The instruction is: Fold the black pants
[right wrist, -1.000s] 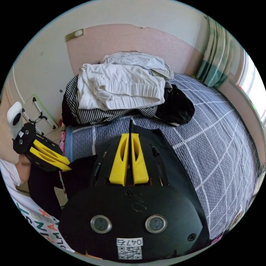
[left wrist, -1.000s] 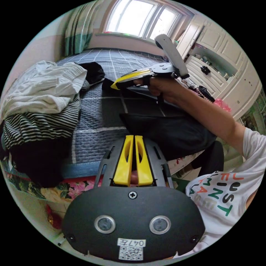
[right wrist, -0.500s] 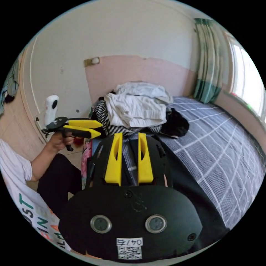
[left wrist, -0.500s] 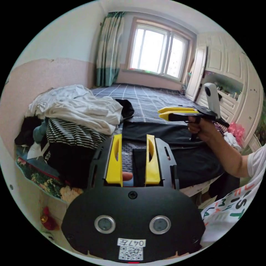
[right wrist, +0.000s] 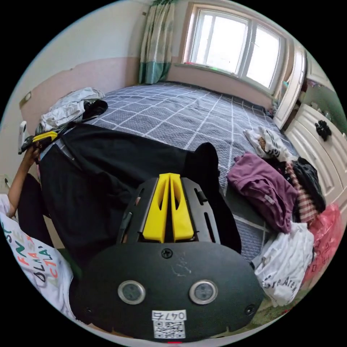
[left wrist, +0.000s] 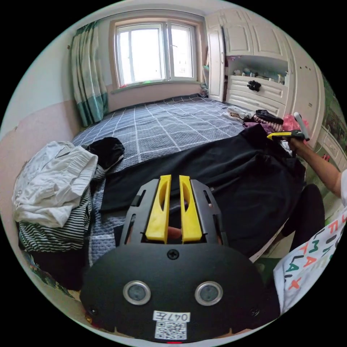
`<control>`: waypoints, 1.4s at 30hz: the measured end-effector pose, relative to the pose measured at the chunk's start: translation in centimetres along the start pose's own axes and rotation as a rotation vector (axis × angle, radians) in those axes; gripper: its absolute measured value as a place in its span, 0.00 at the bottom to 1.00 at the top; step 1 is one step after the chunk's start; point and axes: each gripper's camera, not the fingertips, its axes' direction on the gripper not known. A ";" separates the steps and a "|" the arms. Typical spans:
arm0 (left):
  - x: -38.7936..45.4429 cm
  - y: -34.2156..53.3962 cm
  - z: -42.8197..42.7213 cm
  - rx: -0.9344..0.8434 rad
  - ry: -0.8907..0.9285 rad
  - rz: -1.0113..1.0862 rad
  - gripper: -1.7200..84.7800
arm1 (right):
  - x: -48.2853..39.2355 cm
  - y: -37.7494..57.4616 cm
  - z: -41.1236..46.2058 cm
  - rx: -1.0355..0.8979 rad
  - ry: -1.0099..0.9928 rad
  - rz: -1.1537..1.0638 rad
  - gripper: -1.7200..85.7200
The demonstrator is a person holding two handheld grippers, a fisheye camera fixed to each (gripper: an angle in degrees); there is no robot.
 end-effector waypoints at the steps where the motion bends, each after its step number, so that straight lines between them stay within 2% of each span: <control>1: 1.1 -0.4 0.8 -0.011 -0.034 0.040 0.08 | 0.4 0.0 0.4 -0.001 -0.016 -0.010 0.01; 3: 2.6 -1.0 1.7 -0.007 -0.045 0.088 0.09 | 1.9 -0.7 2.7 -0.055 -0.078 -0.079 0.01; 5: 3.4 -1.5 2.5 -0.007 -0.008 0.096 0.10 | 4.9 -1.4 4.4 -0.136 -0.029 -0.068 0.01; 7: 3.7 -2.0 3.9 -0.016 0.070 0.069 0.11 | 10.5 -1.5 5.4 -0.200 0.130 0.032 0.01; 9: 3.7 -2.3 4.9 -0.025 0.109 0.050 0.11 | 18.6 0.3 5.0 -0.304 0.192 0.275 0.01; 11: 3.7 -2.7 5.4 -0.025 0.127 0.048 0.11 | 20.9 2.0 1.8 -0.172 0.178 0.340 0.01; 13: 4.2 -3.1 5.6 -0.018 0.154 0.072 0.11 | 20.9 3.8 -1.6 -0.072 0.172 0.309 0.01; 15: 4.8 -3.4 5.8 -0.024 0.166 0.103 0.11 | 19.2 6.4 -5.0 -0.040 0.008 0.211 0.01; 18: 6.3 -3.7 6.0 -0.053 0.163 0.179 0.10 | 14.3 10.7 -8.5 -0.072 -0.222 0.044 0.01; 21: 8.1 -3.8 6.1 -0.089 0.128 0.268 0.10 | 8.9 15.9 -12.0 -0.071 -0.286 -0.094 0.01; 23: 9.2 -3.9 5.9 -0.099 0.109 0.323 0.10 | 6.6 18.6 -12.7 -0.143 -0.303 -0.155 0.01; 26: 10.8 -4.0 5.7 -0.088 0.103 0.393 0.10 | 5.5 21.6 -10.7 -0.375 -0.287 -0.219 0.01; 29: 10.8 -4.2 6.3 -0.100 0.181 0.374 0.10 | 8.8 21.9 -9.7 -0.416 -0.325 -0.192 0.01; 32: 9.6 -4.4 7.0 -0.116 0.241 0.303 0.10 | 15.1 20.7 -10.9 -0.320 -0.183 -0.021 0.01; 34: 8.3 -4.6 7.3 -0.113 0.268 0.249 0.10 | 19.8 20.9 -11.5 -0.282 -0.206 0.157 0.01; 36: 7.5 -4.6 7.2 -0.101 0.284 0.211 0.10 | 24.5 23.0 -13.1 -0.192 -0.173 0.477 0.01; 37: 7.0 -4.5 7.0 -0.088 0.297 0.191 0.10 | 24.9 23.5 -13.8 -0.156 -0.162 0.521 0.01; 38: 6.8 -4.5 6.8 -0.080 0.305 0.181 0.10 | 24.3 24.1 -15.4 -0.078 -0.130 0.533 0.01; 39: 6.4 -4.4 6.6 -0.067 0.322 0.168 0.10 | 22.3 24.3 -16.7 -0.027 -0.084 0.455 0.01; 42: 5.9 -4.4 6.5 -0.061 0.362 0.171 0.10 | 16.0 24.3 -17.7 -0.058 0.012 0.177 0.02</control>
